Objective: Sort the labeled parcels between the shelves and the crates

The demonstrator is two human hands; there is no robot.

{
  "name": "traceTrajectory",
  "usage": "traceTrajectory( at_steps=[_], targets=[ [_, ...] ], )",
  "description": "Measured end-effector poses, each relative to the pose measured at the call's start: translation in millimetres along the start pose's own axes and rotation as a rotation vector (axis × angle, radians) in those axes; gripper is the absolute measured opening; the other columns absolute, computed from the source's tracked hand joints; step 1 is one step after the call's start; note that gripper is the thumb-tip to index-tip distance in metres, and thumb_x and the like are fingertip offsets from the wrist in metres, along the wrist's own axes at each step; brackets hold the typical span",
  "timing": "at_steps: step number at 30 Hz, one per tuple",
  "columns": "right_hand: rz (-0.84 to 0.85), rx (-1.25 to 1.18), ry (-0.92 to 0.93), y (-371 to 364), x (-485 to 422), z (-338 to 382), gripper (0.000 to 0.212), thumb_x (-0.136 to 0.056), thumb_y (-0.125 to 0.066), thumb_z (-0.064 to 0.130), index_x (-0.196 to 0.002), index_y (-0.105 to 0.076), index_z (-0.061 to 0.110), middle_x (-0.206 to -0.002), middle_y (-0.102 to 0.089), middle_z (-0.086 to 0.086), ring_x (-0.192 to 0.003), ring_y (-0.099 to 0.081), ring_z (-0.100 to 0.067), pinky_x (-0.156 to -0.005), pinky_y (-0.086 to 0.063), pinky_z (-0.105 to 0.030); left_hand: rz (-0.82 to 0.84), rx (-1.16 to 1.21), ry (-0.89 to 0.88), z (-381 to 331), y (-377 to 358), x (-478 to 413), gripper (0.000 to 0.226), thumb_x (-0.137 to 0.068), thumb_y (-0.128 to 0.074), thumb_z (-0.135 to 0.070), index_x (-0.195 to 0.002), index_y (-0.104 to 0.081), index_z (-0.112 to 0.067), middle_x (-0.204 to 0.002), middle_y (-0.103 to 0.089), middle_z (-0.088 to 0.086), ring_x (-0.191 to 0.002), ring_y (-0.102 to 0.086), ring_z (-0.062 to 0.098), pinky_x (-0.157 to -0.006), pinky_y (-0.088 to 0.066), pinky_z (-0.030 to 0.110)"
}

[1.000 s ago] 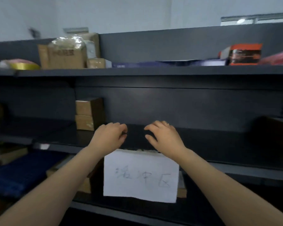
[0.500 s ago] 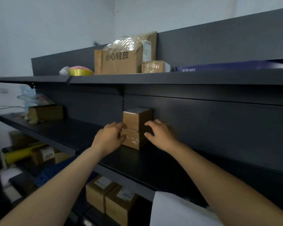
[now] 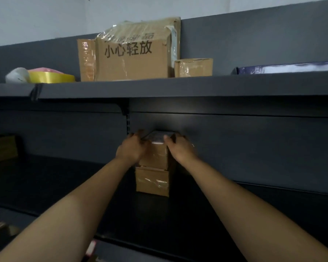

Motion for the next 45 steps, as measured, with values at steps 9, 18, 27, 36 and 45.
traceTrajectory(
  at_steps=[9, 18, 27, 36, 45],
  targets=[
    [0.139, -0.756, -0.313, -30, 13, -18, 0.048, -0.09, -0.061, 0.039, -0.136, -0.046, 0.031, -0.102, -0.061, 0.0, -0.082, -0.056, -0.015, -0.063, -0.043, -0.03, 0.11, 0.795, 0.204, 18, -28, 1, 0.046, -0.091, -0.058, -0.024, -0.134, -0.042, -0.014, -0.117, -0.055, 0.007, -0.097, -0.055, 0.022, -0.088, -0.049, 0.038],
    [-0.102, -1.034, -0.327, -2, 29, -57, 0.057, -0.086, -0.066, 0.037, -0.136, -0.041, 0.029, -0.116, -0.058, -0.003, -0.097, -0.057, -0.02, -0.077, -0.051, -0.042, 0.072, 0.662, 0.19, 39, -35, 8, 0.041, -0.099, -0.043, -0.033, -0.133, -0.047, -0.011, -0.13, -0.053, 0.008, -0.113, -0.051, 0.025, -0.094, -0.041, 0.031],
    [-0.175, -0.925, -0.577, -9, 53, -118, 0.034, -0.087, -0.064, 0.035, -0.112, -0.053, 0.014, -0.099, -0.062, -0.01, -0.084, -0.06, -0.025, -0.065, -0.053, -0.039, 0.311, 0.942, 0.529, 69, -93, 38, 0.059, -0.086, -0.064, -0.022, -0.138, -0.036, -0.017, -0.113, -0.056, 0.013, -0.093, -0.059, 0.029, -0.08, -0.054, 0.044],
    [-0.174, -1.106, -0.553, 6, 76, -137, 0.053, -0.079, -0.06, 0.03, -0.131, -0.047, 0.026, -0.12, -0.062, -0.012, -0.105, -0.061, -0.03, -0.068, -0.052, -0.042, 0.446, 1.118, 0.483, 43, -101, 61, 0.049, -0.077, -0.068, -0.016, -0.118, -0.045, -0.03, -0.121, -0.054, 0.01, -0.105, -0.053, 0.031, -0.072, -0.045, 0.045],
    [-0.355, -1.096, -0.434, 131, 164, -176, 0.052, -0.082, -0.059, 0.036, -0.132, -0.047, 0.026, -0.125, -0.061, -0.007, -0.112, -0.058, -0.027, -0.077, -0.053, -0.043, 0.565, 1.249, 0.271, -92, -117, 124, 0.047, -0.084, -0.064, -0.033, -0.128, -0.052, -0.021, -0.114, -0.065, 0.006, -0.103, -0.06, 0.02, -0.075, -0.049, 0.032]
  ],
)
Point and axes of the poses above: each hand's wrist, its own x-axis away from the middle knuckle, its own y-axis out of the back of the hand, z = x × y, the point moved 8 cm from there along -x, towards the middle knuckle
